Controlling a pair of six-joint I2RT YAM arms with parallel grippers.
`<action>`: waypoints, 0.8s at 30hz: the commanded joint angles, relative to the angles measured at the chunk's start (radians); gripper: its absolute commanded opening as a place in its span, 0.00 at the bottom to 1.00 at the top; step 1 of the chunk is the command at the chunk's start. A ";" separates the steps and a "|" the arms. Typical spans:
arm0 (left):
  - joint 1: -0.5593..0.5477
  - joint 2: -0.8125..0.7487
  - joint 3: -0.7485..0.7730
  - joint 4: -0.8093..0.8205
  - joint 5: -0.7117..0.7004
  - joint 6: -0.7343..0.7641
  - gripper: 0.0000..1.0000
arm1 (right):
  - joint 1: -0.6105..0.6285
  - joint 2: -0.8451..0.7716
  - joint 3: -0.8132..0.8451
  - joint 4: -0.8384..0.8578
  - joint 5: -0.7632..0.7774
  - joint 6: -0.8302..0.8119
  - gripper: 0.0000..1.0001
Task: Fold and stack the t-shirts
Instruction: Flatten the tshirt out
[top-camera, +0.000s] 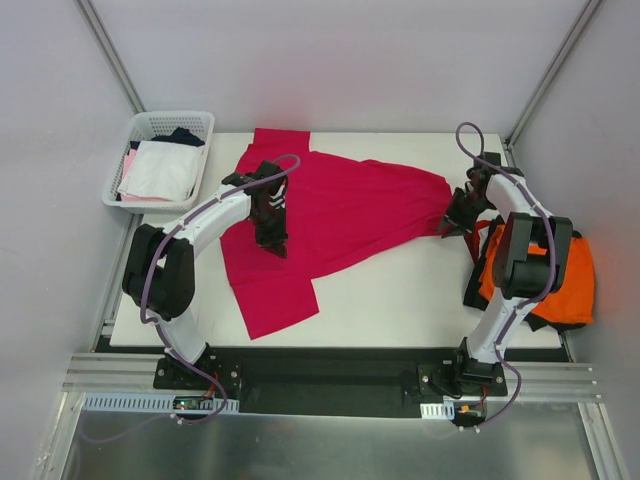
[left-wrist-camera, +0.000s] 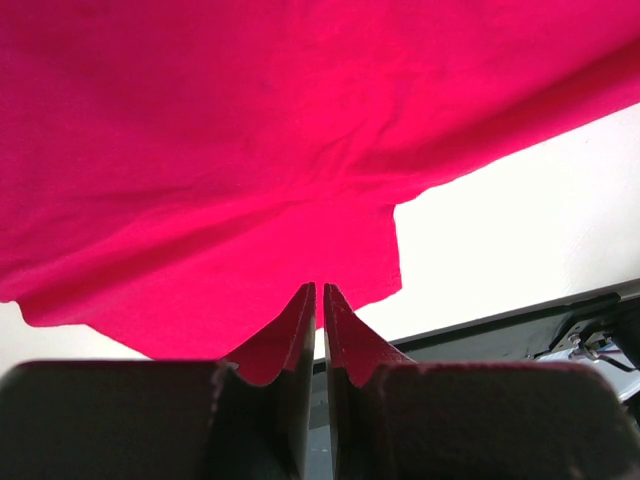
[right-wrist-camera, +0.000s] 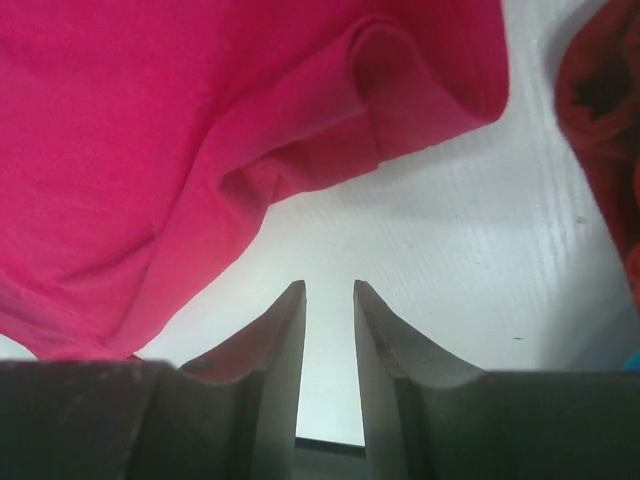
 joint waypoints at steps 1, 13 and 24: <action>-0.009 -0.021 0.010 -0.009 0.011 0.016 0.08 | -0.024 0.018 0.049 0.011 -0.001 -0.008 0.29; -0.011 -0.001 0.034 -0.015 0.004 0.033 0.09 | -0.030 0.110 0.142 0.024 -0.010 0.018 0.30; -0.011 0.031 0.081 -0.038 -0.004 0.045 0.09 | -0.032 0.164 0.188 0.019 -0.036 0.028 0.33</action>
